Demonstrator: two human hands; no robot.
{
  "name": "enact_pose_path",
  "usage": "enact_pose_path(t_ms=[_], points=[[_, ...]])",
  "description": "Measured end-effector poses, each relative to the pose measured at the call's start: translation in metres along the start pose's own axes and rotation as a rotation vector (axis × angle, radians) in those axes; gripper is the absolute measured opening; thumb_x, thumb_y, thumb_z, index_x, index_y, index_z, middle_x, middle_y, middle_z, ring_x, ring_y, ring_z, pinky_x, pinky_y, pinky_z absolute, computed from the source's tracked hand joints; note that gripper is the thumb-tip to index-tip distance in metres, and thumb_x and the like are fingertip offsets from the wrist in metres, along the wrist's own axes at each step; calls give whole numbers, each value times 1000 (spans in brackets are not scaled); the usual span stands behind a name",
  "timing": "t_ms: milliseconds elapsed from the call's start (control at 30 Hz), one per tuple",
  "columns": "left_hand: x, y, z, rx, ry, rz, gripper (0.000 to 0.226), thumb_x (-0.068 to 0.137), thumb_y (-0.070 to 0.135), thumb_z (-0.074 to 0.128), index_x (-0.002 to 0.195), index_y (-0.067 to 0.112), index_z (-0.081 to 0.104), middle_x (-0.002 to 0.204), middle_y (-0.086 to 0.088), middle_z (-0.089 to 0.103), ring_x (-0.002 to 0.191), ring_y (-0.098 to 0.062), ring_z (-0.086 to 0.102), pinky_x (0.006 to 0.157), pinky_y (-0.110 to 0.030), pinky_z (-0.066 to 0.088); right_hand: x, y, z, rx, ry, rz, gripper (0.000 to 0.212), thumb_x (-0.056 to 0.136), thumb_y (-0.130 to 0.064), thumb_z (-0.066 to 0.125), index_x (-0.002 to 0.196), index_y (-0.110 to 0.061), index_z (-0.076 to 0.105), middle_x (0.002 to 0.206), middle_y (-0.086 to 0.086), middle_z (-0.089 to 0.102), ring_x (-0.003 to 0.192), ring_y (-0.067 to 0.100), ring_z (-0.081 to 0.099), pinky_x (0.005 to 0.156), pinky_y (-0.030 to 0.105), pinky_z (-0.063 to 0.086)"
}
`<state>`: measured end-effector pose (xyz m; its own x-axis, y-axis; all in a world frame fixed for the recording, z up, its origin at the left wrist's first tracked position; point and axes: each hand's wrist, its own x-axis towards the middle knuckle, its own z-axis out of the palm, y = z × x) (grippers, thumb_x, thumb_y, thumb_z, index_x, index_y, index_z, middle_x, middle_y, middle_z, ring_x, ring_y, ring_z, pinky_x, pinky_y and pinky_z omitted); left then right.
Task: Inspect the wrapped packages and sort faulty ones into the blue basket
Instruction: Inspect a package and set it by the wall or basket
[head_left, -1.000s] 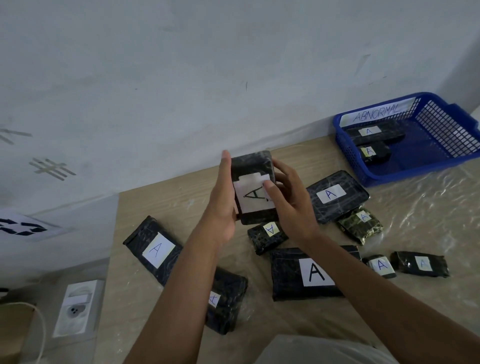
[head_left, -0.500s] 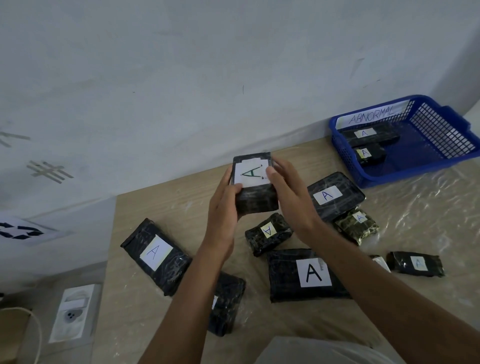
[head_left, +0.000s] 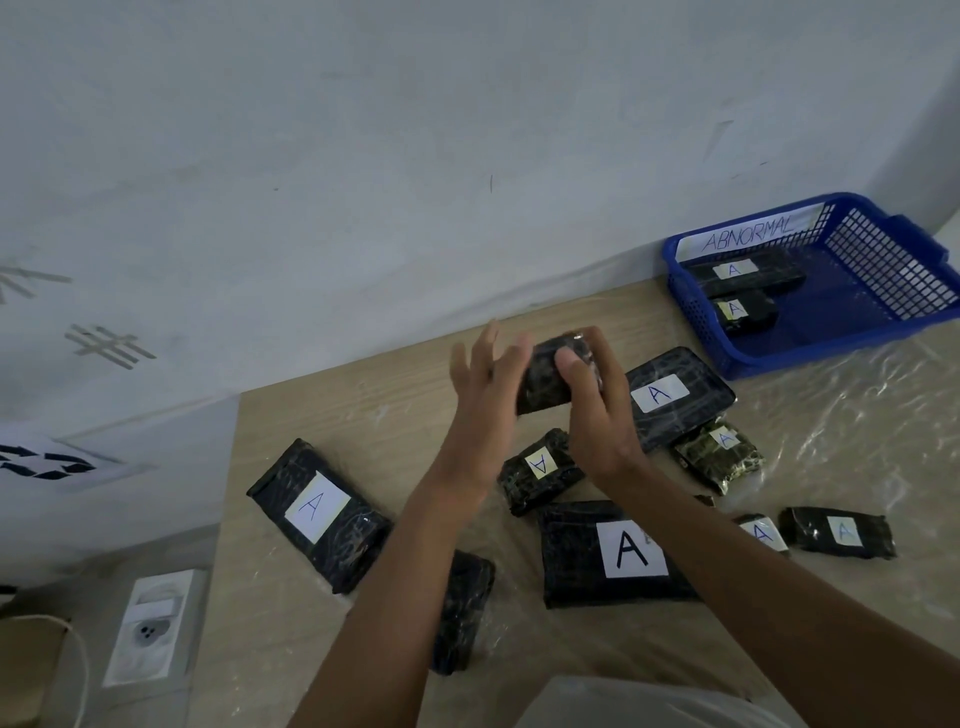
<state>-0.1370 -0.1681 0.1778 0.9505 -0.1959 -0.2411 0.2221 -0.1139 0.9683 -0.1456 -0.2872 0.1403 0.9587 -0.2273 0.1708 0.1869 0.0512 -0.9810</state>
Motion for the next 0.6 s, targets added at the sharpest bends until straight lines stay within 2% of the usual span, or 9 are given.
enact_pose_path(t_ms=[33, 67, 133, 200, 267, 433, 533, 567, 600], points=[[0, -7, 4, 29, 43, 98, 63, 96, 64, 51, 141, 20, 46, 149, -3, 41, 132, 1, 47, 96, -15, 37, -2, -5, 3, 58, 20, 47, 20, 105, -25, 50, 107, -7, 60, 116, 23, 47, 75, 13, 61, 70, 37, 47], [0, -12, 9, 10, 103, 201, 51, 103, 50, 51, 138, 14, 46, 139, -4, 49, 119, 8, 54, 92, -9, 41, -5, -7, 4, 100, 24, 80, 15, 107, -19, 49, 103, -10, 59, 85, 2, 63, 74, 4, 64, 70, 29, 50], [-1, -18, 19, -38, 231, 350, 20, 110, 20, 42, 117, 2, 48, 101, 2, 57, 85, 7, 58, 79, -10, 46, -5, -6, 8, 115, 4, 91, 10, 106, -18, 50, 100, -12, 56, 79, -7, 58, 71, -4, 60, 69, 19, 51], [-1, -19, 26, -102, 371, 393, 12, 109, 10, 41, 99, 4, 45, 80, 5, 46, 67, 4, 48, 68, -11, 43, -6, -7, 14, 120, -26, 82, 20, 98, -31, 52, 94, -11, 54, 80, 0, 57, 75, 10, 57, 71, 28, 51], [1, -17, 26, -167, 487, 415, 16, 103, 15, 45, 88, 10, 44, 74, 1, 41, 62, -3, 41, 61, -15, 41, -6, -10, 17, 145, -56, 78, 27, 94, -39, 51, 91, -12, 54, 84, 5, 57, 79, 17, 57, 73, 34, 52], [10, -19, 17, -159, 594, 409, 21, 96, 21, 53, 79, 12, 45, 68, 5, 41, 58, -3, 38, 57, -17, 37, -11, -13, 26, 144, -72, 136, 35, 97, -31, 55, 109, 2, 55, 102, 24, 63, 90, 18, 65, 80, 28, 56], [7, -22, 15, -169, 504, 444, 18, 97, 21, 51, 83, 11, 46, 69, 13, 45, 61, -1, 41, 60, -16, 39, -11, -12, 27, 167, -48, 190, 37, 100, -24, 54, 128, 1, 55, 103, 12, 67, 92, 4, 67, 81, 22, 56], [6, -24, 14, -165, 465, 467, 16, 97, 22, 50, 86, 12, 46, 71, 15, 48, 63, 0, 43, 62, -16, 41, -11, -13, 27, 192, -48, 237, 47, 102, -25, 55, 142, -2, 48, 114, 6, 67, 102, 0, 66, 88, 21, 55], [5, -26, 13, -151, 433, 490, 14, 96, 25, 50, 89, 13, 47, 74, 16, 51, 66, -1, 46, 65, -17, 42, -10, -12, 27, 210, -43, 271, 50, 104, -26, 55, 147, -4, 44, 126, 2, 66, 113, 0, 64, 95, 22, 53]])
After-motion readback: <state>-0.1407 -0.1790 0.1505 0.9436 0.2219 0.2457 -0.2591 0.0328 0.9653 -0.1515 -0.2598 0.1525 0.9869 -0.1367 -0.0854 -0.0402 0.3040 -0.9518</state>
